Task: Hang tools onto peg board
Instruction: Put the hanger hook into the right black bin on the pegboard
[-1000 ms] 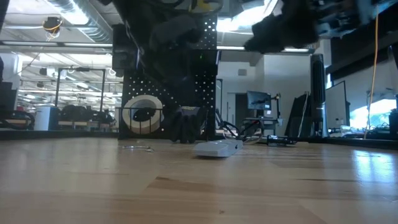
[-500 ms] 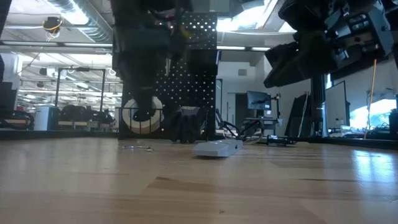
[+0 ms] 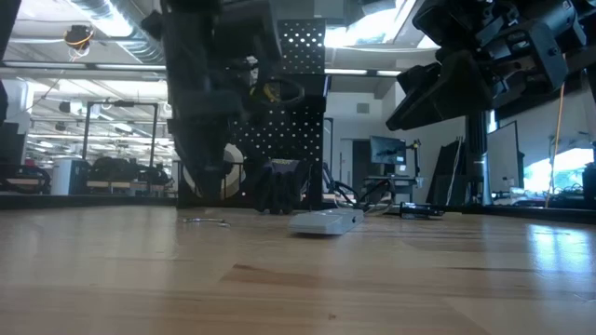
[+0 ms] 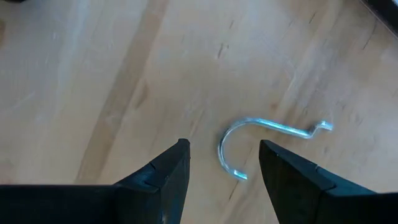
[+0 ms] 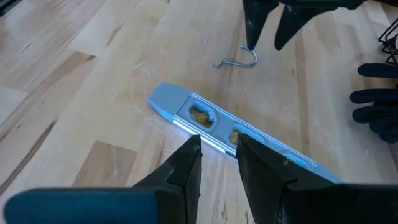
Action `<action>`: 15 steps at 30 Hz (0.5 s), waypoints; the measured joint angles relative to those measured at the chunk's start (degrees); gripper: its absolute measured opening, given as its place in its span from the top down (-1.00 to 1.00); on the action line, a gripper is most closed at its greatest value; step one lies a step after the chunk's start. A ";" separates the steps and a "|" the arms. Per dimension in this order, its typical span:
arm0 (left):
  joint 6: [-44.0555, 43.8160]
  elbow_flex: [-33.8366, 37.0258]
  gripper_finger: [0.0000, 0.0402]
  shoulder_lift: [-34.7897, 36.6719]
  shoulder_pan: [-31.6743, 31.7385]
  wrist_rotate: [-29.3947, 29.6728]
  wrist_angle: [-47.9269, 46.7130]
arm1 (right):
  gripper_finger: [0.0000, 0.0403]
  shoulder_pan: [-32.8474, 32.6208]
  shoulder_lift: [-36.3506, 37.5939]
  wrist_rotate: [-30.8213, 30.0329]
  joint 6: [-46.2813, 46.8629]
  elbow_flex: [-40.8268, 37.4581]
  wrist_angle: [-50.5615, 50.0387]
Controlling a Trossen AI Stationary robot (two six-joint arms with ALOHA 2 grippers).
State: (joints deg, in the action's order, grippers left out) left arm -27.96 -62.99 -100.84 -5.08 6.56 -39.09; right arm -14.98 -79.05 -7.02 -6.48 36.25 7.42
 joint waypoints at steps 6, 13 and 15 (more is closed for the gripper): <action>-0.05 2.98 0.10 0.02 0.53 -0.47 2.76 | 0.47 0.00 0.00 0.01 0.00 0.00 -0.04; 1.19 6.59 0.10 0.09 0.52 -0.39 7.52 | 0.47 0.00 0.00 -0.01 -0.02 0.00 -0.04; 1.19 7.89 0.11 0.33 0.52 -0.29 9.47 | 0.47 0.00 0.00 -0.01 -0.02 0.00 -0.05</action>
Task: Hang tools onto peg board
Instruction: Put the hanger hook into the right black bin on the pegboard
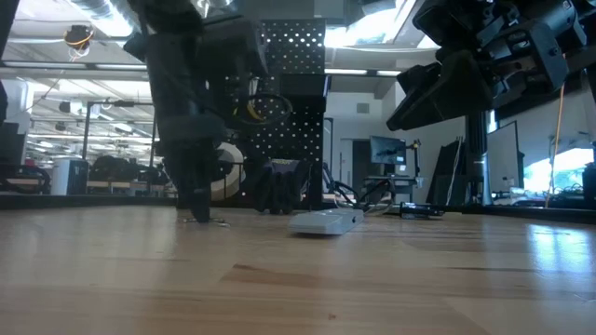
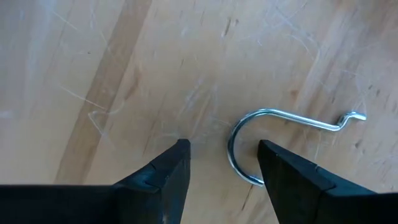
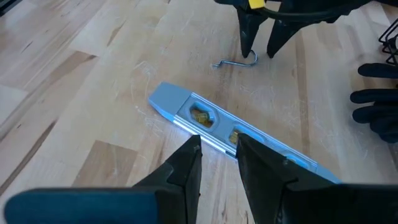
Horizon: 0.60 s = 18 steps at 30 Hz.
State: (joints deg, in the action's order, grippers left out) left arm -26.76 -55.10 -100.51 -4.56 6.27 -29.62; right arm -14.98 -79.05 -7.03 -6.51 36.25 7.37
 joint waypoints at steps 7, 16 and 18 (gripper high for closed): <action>0.84 1.15 0.41 0.05 -0.04 -0.12 1.28 | 0.47 0.00 0.00 -0.04 -1.31 0.00 -0.02; 5.17 1.28 0.96 -0.11 -0.09 -0.31 3.61 | 0.47 0.00 0.00 -0.04 -1.31 0.00 -0.26; 5.20 1.28 0.97 -0.13 -0.09 -0.27 3.65 | 0.47 0.00 0.00 -0.04 -1.31 0.00 -0.33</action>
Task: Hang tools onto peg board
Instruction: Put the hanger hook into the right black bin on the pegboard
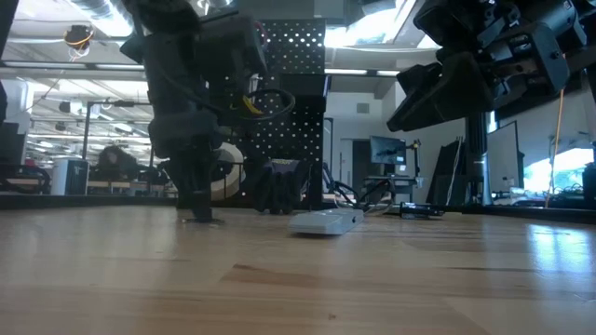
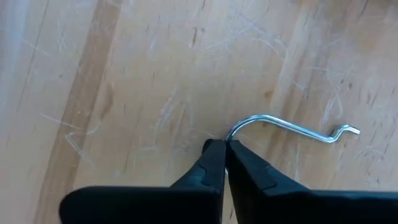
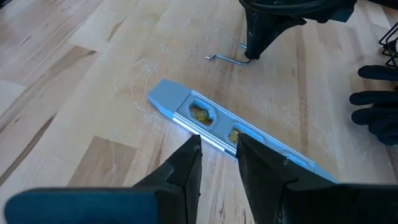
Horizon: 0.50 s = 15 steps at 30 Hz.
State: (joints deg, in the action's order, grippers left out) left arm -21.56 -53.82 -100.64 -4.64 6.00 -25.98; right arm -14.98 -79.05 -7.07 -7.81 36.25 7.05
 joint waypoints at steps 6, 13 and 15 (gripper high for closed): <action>0.74 0.00 0.99 -0.02 -0.49 0.81 0.02 | 0.47 0.00 0.00 0.00 0.00 0.00 -0.03; -0.74 -1.59 0.99 -0.11 -2.62 1.97 -1.52 | 0.47 0.00 0.00 0.00 0.00 0.00 -0.13; -0.94 -2.68 0.99 -0.09 -3.40 1.73 -1.41 | 0.47 0.00 0.00 0.00 0.00 0.00 -0.13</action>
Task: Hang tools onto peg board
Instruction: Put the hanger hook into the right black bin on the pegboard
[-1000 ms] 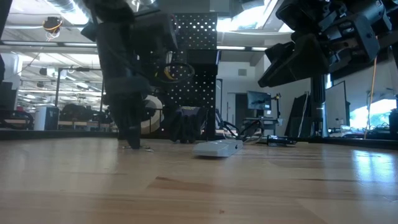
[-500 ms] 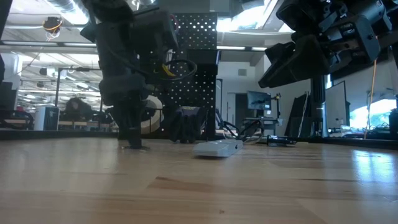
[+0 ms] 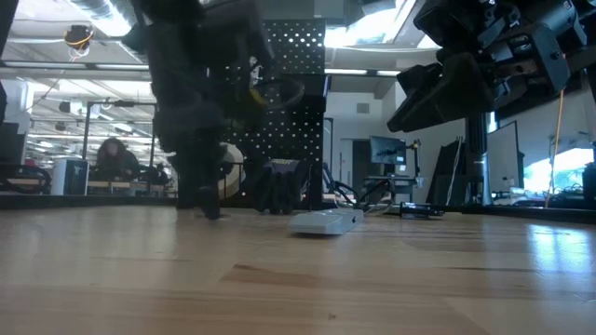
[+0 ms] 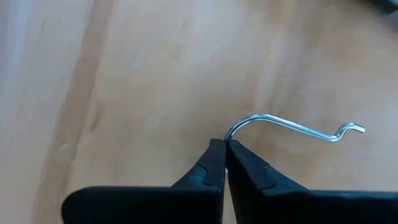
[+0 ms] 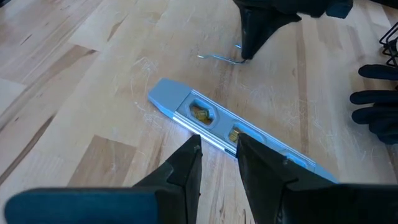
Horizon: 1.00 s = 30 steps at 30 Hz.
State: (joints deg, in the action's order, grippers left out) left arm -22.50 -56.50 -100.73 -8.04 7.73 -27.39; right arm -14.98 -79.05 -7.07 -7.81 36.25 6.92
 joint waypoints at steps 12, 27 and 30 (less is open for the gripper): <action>-3.91 -2.54 1.00 4.79 -4.32 3.22 -0.87 | 0.47 0.00 0.02 0.02 0.00 0.00 -0.81; -3.37 -2.63 1.00 13.15 -6.78 12.39 -0.16 | 0.47 0.00 0.02 -3.89 -1.49 -0.02 5.40; -2.98 -2.63 1.00 15.42 -6.98 14.26 -0.15 | 0.47 0.00 0.02 -3.89 -1.48 -0.01 7.94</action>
State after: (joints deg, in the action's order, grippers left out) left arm -25.48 -59.13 -85.31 -15.03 21.99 -27.54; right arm -14.98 -79.02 -10.96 -9.29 36.24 14.86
